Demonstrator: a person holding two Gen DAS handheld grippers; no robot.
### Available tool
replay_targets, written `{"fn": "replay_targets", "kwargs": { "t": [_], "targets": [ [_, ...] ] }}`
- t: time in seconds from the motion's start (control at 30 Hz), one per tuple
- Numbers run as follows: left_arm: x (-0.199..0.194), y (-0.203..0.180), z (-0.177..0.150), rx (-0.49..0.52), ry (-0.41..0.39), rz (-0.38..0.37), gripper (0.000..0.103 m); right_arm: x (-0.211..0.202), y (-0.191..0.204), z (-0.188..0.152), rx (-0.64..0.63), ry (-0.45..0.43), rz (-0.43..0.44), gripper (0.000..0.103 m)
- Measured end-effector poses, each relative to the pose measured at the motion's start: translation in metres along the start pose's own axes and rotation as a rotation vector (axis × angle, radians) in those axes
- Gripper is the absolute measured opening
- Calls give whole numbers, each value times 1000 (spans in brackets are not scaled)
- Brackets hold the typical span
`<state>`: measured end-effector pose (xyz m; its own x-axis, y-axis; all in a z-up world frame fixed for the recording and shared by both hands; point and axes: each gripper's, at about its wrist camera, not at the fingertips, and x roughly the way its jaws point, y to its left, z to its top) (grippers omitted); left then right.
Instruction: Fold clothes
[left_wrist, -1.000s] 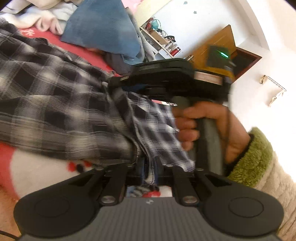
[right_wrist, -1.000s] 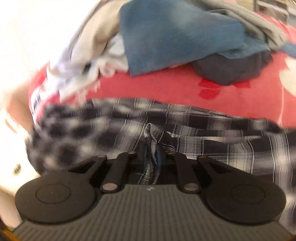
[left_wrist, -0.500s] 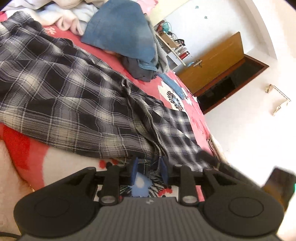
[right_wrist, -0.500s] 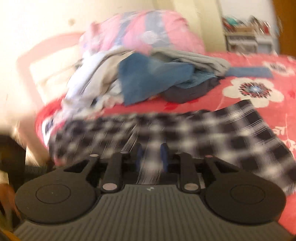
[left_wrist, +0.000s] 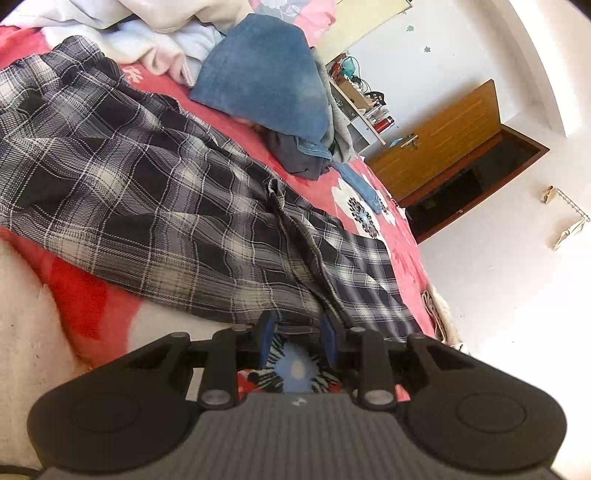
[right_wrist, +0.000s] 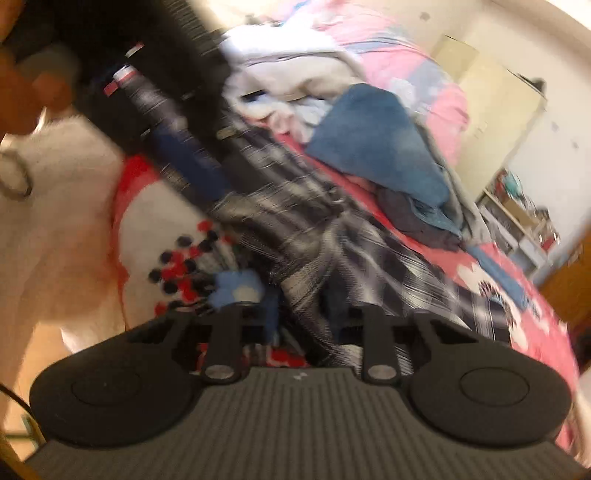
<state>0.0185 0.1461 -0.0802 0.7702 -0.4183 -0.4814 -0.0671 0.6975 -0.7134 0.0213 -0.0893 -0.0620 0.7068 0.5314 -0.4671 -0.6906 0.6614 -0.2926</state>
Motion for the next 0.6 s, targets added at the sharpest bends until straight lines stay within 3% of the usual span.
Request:
{"fn": "replay_targets", "kwargs": {
  "t": [0.1, 0.37, 0.6],
  "targets": [
    [2, 1, 3, -5, 5, -17, 35, -3, -16, 2, 107, -17, 11, 10],
    [21, -2, 17, -35, 39, -72, 41, -11, -64, -10, 508, -93, 122, 10],
    [40, 1, 28, -120, 78, -123, 45, -11, -62, -16, 513, -126, 127, 9]
  ]
}}
